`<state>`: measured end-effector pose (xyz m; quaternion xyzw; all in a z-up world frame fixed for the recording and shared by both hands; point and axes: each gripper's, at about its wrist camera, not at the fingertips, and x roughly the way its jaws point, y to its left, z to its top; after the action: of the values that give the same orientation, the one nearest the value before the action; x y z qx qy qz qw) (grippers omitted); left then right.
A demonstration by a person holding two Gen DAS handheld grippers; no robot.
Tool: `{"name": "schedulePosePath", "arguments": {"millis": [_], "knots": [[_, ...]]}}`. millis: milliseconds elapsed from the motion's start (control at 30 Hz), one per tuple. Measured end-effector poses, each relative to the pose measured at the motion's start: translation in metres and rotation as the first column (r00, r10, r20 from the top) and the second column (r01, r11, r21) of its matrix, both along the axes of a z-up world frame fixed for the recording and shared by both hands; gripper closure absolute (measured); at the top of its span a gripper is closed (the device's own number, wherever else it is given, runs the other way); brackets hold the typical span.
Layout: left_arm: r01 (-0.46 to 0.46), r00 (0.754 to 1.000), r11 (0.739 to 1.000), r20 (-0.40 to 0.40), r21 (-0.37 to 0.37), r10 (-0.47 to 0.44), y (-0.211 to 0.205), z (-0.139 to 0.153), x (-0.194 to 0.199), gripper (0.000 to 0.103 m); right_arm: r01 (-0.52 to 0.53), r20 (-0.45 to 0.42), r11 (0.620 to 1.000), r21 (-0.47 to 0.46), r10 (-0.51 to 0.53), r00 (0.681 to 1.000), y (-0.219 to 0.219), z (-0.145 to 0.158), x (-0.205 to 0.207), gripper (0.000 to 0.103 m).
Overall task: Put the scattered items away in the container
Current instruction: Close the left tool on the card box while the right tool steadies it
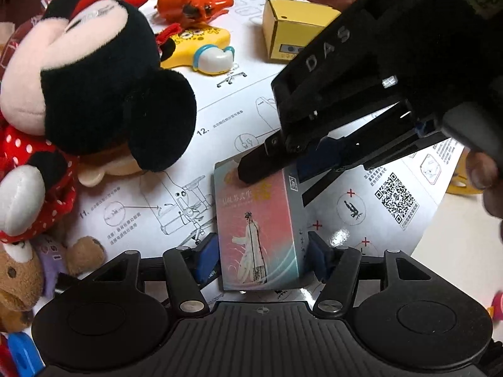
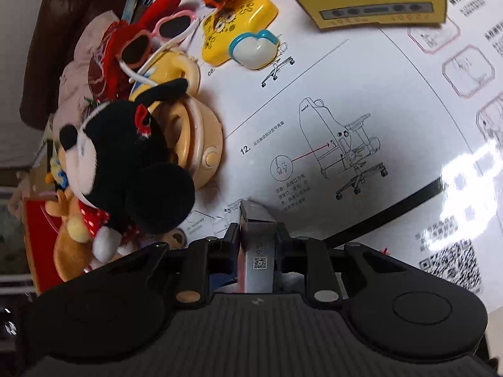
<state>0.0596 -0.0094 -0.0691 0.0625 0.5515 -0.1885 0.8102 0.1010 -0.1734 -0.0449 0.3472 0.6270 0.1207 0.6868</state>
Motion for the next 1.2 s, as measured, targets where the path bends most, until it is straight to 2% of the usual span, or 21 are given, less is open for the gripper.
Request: {"name": "schedulePosePath", "arguments": {"millis": [100,233,300,467,667,800,867,933,1000,1200], "knots": [[0.005,1.000,1.000,0.025,0.022,-0.005,-0.003,0.005,-0.003,0.047,0.009,0.015,1.000,-0.002,-0.009,1.000,-0.001,0.007,-0.002,0.080],[0.017,0.996,0.999,0.081,0.027,-0.019,-0.005,0.013,-0.011,0.064,-0.002,0.055,1.000,-0.028,0.003,0.998,-0.001,0.014,-0.005,0.077],[0.028,0.995,0.999,0.092,0.046,-0.032,-0.008,0.013,-0.013,0.064,-0.006,0.062,1.000,-0.030,0.008,0.998,-0.001,0.015,-0.007,0.077],[0.032,0.996,0.999,0.086,0.039,-0.035,-0.007,0.013,-0.010,0.063,-0.003,0.065,0.999,-0.033,0.005,0.998,-0.004,0.012,-0.008,0.076],[0.080,0.990,0.993,0.107,0.092,-0.089,-0.020,0.009,-0.010,0.063,-0.028,0.076,0.998,-0.055,0.032,0.997,-0.006,0.007,-0.011,0.072],[0.102,0.987,0.991,0.116,0.082,-0.112,-0.018,0.008,-0.014,0.063,-0.005,0.077,1.000,0.003,0.005,0.997,-0.018,-0.002,-0.016,0.067],[0.115,0.985,0.990,0.118,0.084,-0.124,-0.017,0.007,-0.015,0.059,0.005,0.082,0.999,0.034,-0.008,0.997,-0.023,-0.007,-0.021,0.064],[0.121,0.984,0.987,0.118,0.104,-0.133,-0.019,0.003,-0.016,0.049,0.010,0.089,0.999,0.039,-0.013,0.996,-0.027,-0.009,-0.026,0.062],[0.128,0.984,0.984,0.105,0.122,-0.141,-0.021,-0.003,-0.015,0.044,0.007,0.085,0.999,0.035,-0.010,0.996,-0.029,-0.012,-0.029,0.062],[0.156,0.980,0.977,0.097,0.148,-0.171,-0.028,-0.007,-0.014,0.044,0.019,0.080,0.999,0.041,-0.022,0.997,-0.029,-0.014,-0.029,0.064]]}}
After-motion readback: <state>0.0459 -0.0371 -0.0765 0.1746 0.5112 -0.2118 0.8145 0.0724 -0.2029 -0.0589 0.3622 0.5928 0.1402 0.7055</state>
